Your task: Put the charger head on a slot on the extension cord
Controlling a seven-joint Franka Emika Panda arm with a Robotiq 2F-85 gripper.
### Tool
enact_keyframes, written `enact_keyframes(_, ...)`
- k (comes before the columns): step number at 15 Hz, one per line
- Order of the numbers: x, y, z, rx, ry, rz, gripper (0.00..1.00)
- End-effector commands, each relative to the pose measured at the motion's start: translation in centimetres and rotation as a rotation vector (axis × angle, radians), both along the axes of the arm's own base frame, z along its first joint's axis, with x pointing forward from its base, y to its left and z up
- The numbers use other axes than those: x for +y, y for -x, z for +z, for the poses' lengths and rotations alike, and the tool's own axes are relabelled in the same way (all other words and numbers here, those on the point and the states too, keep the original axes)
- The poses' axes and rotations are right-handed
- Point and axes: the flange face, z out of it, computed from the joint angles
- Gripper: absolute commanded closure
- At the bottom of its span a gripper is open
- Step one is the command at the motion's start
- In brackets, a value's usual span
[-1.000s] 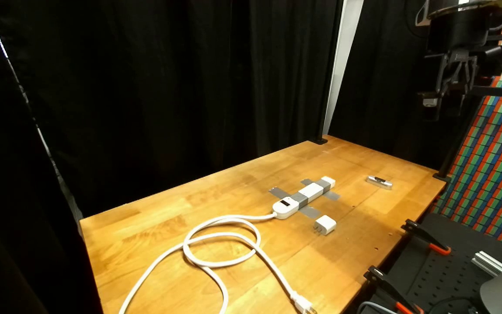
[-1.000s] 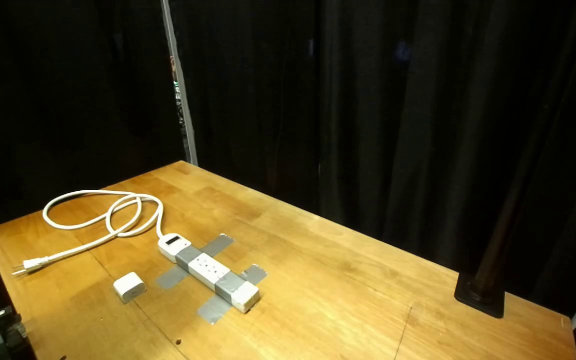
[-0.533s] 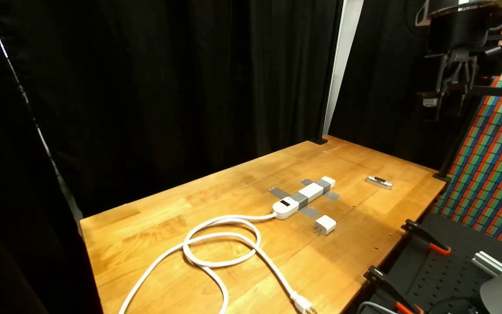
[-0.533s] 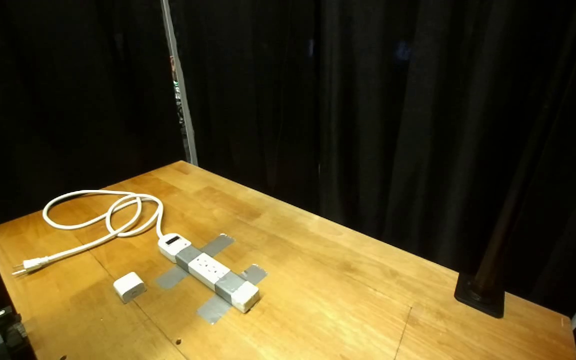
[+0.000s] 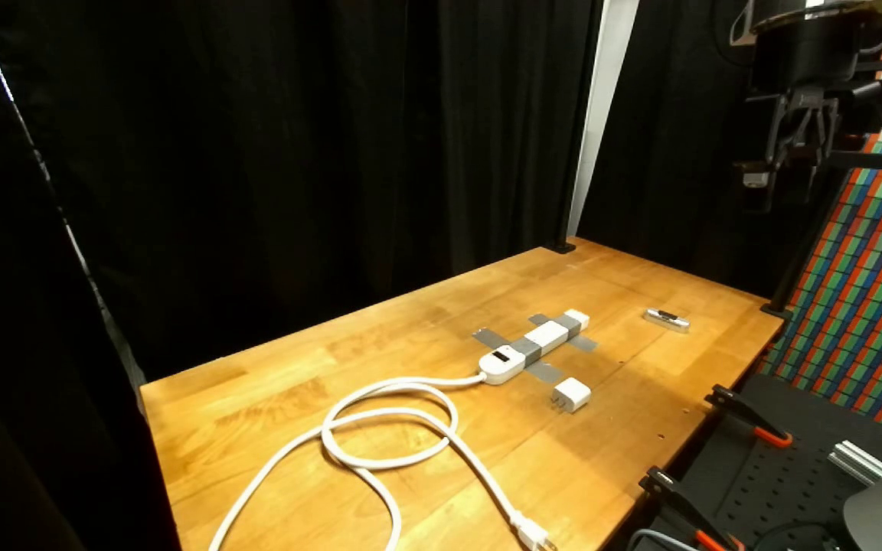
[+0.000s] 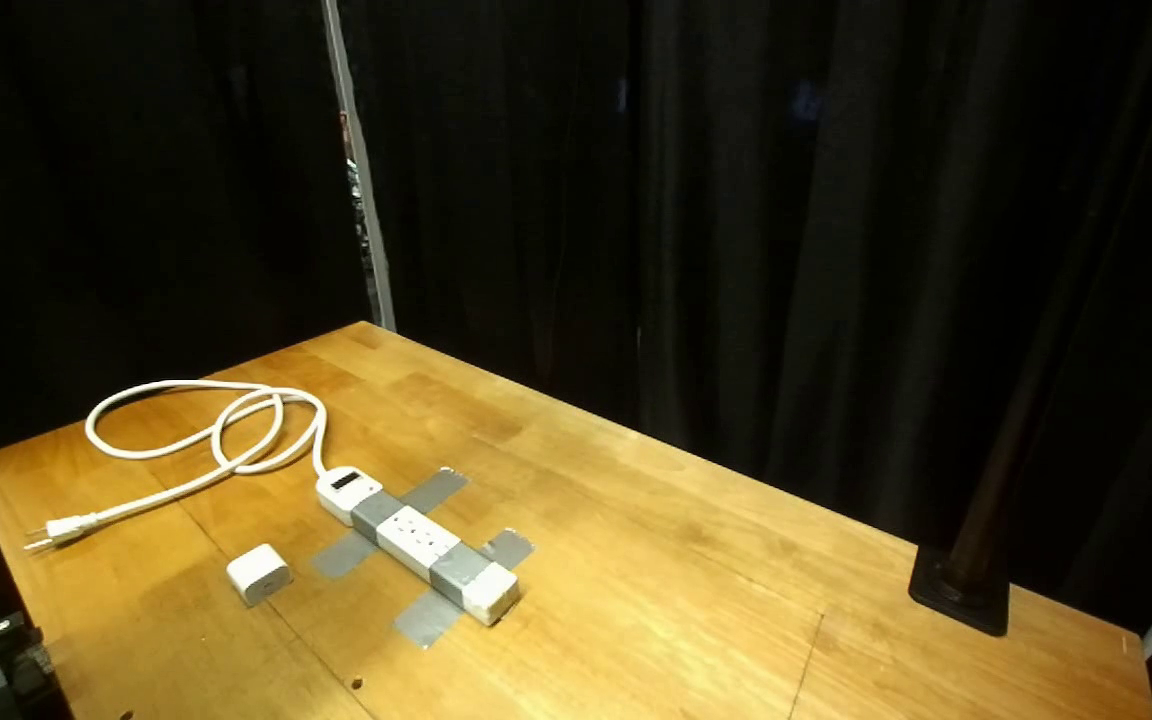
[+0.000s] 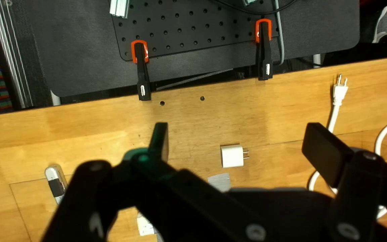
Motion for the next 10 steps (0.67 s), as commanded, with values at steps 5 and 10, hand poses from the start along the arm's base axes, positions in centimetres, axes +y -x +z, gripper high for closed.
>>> enact_keyframes(5,-0.01,-0.01,0.04,0.000,0.000,0.000,0.00)
enact_keyframes(10,0.37,-0.40,-0.53,0.045,0.004,0.067,0.00)
